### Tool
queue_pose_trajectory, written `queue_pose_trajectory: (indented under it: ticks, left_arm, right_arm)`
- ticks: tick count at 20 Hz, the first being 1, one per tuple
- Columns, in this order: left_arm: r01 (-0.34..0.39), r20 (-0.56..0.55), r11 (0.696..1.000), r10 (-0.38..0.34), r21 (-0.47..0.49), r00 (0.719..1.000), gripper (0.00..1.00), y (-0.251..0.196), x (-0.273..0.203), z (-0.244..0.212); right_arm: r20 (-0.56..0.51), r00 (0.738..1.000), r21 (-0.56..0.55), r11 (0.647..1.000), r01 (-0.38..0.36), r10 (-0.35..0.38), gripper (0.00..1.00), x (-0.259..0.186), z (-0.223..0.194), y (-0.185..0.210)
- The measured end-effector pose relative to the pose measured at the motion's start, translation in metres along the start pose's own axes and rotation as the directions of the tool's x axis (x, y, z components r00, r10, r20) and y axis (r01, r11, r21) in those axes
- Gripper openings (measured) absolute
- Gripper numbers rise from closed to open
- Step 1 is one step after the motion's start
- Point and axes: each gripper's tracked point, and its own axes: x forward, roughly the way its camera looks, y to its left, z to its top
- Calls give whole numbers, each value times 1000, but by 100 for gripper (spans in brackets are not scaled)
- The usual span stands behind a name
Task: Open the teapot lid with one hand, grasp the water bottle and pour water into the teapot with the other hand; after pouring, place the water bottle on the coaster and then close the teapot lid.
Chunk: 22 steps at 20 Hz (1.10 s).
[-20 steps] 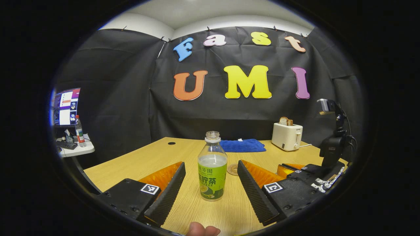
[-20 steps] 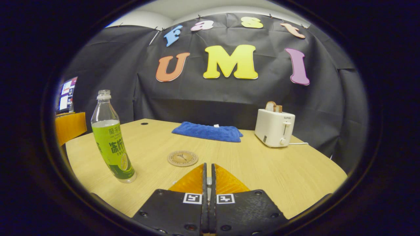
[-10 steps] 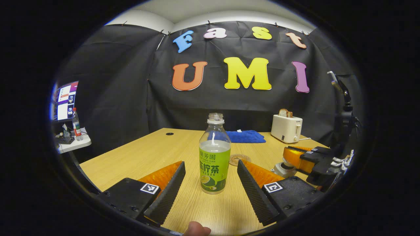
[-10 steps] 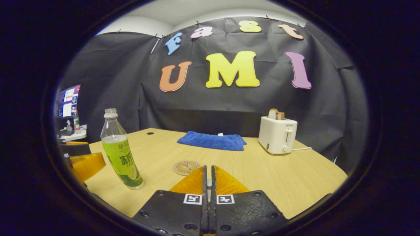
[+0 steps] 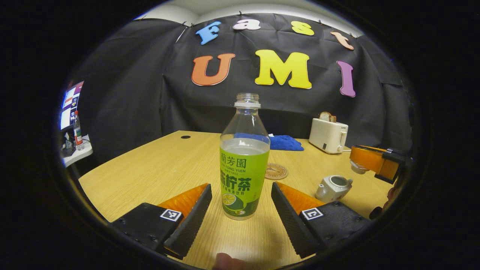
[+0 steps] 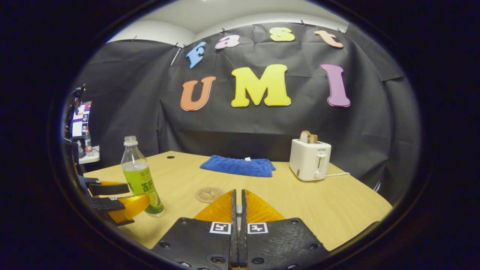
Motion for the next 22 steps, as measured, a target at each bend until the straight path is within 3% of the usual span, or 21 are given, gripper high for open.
queue_pose_trajectory:
  ticks: [10,12,15,22]
  left_arm:
    - [-6,-19,1000,6,23,1000,99,3,21,1]
    - [-1,-23,1000,2,21,1000,95,2,25,1]
    - [5,-19,1000,-5,18,1000,80,0,26,7]
    - [40,32,997,-42,60,999,77,-12,38,52]
  right_arm:
    - [-16,1000,-1,1000,-11,11,0,-5,-4,-6]
    - [-18,1000,1,1000,-13,13,0,-6,-5,-6]
    - [-15,1000,3,1000,-12,12,1,-9,-4,-10]
    - [-7,1000,21,1000,-12,13,1,-13,-2,-20]
